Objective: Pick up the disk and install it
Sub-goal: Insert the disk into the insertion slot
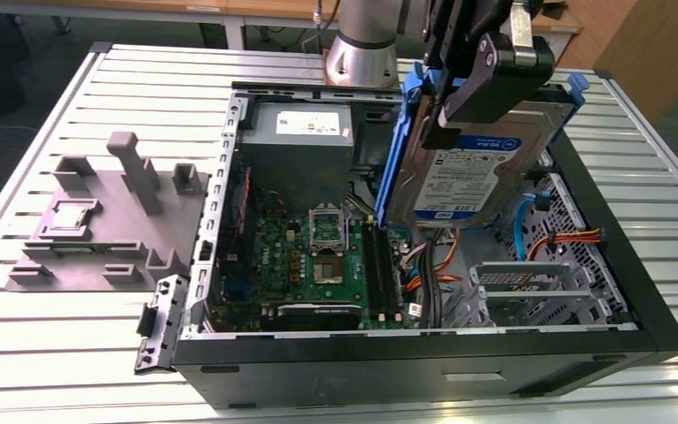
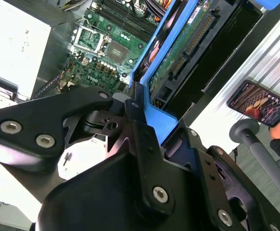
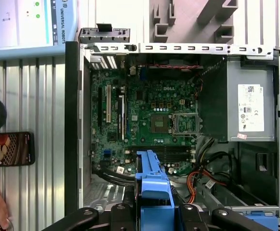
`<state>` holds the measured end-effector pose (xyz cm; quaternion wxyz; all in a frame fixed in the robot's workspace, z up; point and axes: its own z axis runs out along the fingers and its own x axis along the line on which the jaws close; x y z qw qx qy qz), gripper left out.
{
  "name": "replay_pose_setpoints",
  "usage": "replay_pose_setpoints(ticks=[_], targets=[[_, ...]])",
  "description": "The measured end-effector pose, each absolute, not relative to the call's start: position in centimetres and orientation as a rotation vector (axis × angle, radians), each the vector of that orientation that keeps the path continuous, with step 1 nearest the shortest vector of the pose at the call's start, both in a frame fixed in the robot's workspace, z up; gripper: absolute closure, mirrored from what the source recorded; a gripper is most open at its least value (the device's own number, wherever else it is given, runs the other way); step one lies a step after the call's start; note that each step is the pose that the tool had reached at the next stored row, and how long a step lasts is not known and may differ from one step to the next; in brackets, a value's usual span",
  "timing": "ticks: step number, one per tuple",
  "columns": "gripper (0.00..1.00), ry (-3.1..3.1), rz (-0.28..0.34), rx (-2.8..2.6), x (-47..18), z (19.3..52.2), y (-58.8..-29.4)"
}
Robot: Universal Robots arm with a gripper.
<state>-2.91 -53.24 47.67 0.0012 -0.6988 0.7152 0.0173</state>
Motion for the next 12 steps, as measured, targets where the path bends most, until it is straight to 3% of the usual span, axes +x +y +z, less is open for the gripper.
replay_pose_setpoints(ticks=[12], targets=[[0.63,2.245,0.054,-2.194,-2.62,47.58,-53.24]])
